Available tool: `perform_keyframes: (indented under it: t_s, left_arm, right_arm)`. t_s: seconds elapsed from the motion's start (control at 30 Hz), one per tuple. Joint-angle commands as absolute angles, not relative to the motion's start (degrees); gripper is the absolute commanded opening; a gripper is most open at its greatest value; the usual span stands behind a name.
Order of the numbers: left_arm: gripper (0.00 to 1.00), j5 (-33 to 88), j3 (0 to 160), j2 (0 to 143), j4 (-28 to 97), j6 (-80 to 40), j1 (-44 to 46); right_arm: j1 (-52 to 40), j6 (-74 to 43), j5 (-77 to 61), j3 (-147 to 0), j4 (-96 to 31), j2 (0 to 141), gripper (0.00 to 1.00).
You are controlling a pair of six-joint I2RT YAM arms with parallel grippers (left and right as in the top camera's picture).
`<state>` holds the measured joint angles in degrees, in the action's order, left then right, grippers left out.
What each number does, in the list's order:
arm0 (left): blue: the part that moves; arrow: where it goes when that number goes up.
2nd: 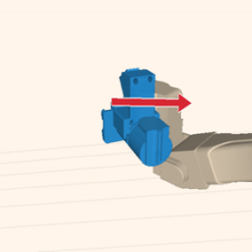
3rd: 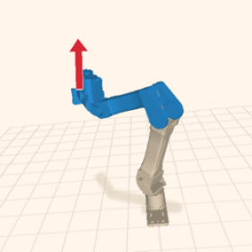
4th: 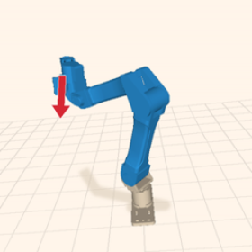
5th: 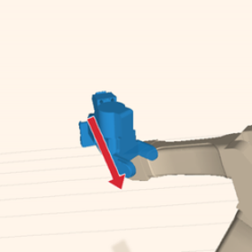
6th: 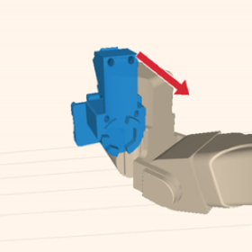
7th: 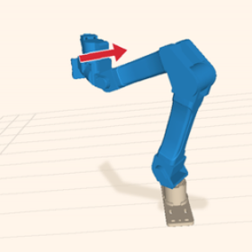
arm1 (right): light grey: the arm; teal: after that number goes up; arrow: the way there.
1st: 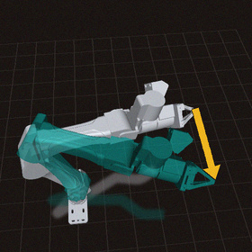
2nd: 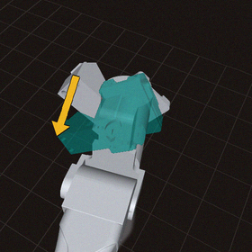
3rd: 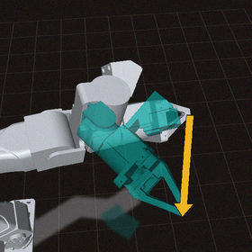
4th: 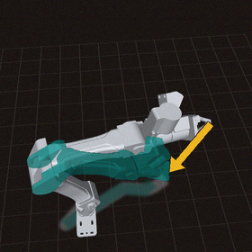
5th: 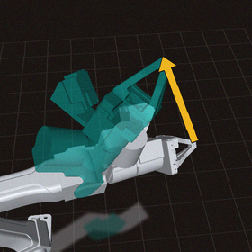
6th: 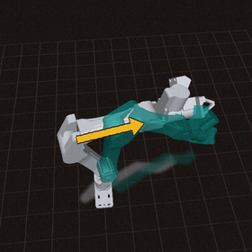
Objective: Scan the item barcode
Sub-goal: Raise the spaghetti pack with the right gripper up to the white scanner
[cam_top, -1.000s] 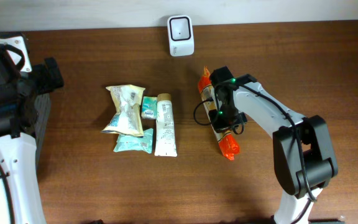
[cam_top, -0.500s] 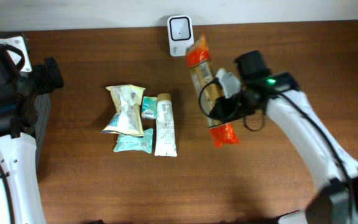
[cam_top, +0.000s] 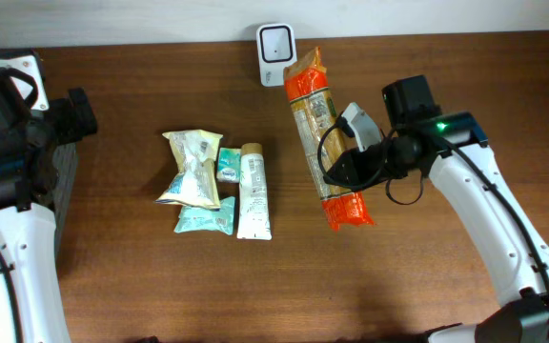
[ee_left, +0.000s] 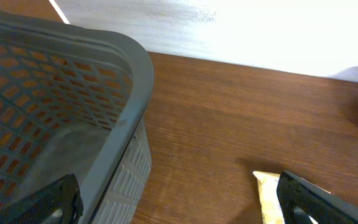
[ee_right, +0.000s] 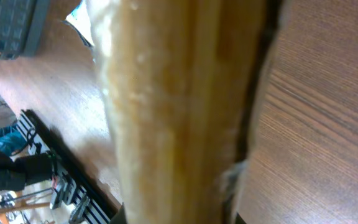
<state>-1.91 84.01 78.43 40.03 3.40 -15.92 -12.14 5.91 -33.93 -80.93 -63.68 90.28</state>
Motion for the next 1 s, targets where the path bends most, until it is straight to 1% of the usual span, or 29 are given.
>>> perform_keyframes:
  t_s: [0.0,0.13,0.2,0.23,0.27,0.33,0.37,0.43,0.47,0.5,0.57,0.7,0.83,0.97]
  left_arm:
    - [0.99,-1.3,84.5,77.6,39.9,2.8,-16.0]
    - [0.99,-1.3,84.5,77.6,39.9,2.8,-16.0]
    - [0.99,-1.3,84.5,77.6,40.0,2.8,-16.0]
    - [0.99,-1.3,84.5,77.6,39.9,2.8,-16.0]
    - [0.99,-1.3,84.5,77.6,39.9,2.8,-16.0]
    - [0.99,-1.3,84.5,77.6,39.9,2.8,-16.0]
    - [0.99,-1.3,84.5,77.6,39.9,2.8,-16.0]
    - [0.99,-1.3,84.5,77.6,40.0,2.8,-16.0]
    - [0.99,-1.3,84.5,77.6,39.9,2.8,-16.0]
    - [0.99,-1.3,84.5,77.6,39.9,2.8,-16.0]
    - [0.99,-1.3,84.5,77.6,39.9,2.8,-16.0]
    - [0.99,-1.3,84.5,77.6,39.9,2.8,-16.0]
    - [0.99,-1.3,84.5,77.6,40.0,2.8,-16.0]
    - [0.99,-1.3,84.5,77.6,39.9,2.8,-16.0]
  right_arm:
    - [-12.1,3.6,-28.7,-94.8,-67.4,91.3,0.04]
    - [-14.8,2.4,-12.5,-120.4,-75.2,105.9,0.04]
    - [-16.6,1.3,-2.9,-128.4,-75.2,112.2,0.04]
    - [-18.0,1.2,5.5,-131.4,-73.9,115.2,0.04]
    - [-20.1,1.0,18.9,-132.4,-69.5,118.0,0.04]
    - [-23.0,2.0,36.4,-132.4,-61.8,121.8,0.04]
    - [-24.2,4.7,43.5,-132.4,-56.8,123.8,0.04]
    - [-25.5,12.4,52.2,-132.4,-45.7,127.9,0.04]
    - [-25.8,19.6,54.6,-132.4,-36.2,131.0,0.04]
    - [-25.8,21.7,56.4,-132.4,-31.7,132.5,0.04]
    - [-25.8,30.6,59.2,-132.4,-20.1,137.1,0.04]
    - [-25.9,43.0,65.1,-132.4,-7.1,144.3,0.04]
    - [-26.3,44.4,72.1,-132.4,-5.3,149.4,0.04]
    - [-26.3,44.4,72.7,-132.2,-5.1,152.2,0.04]
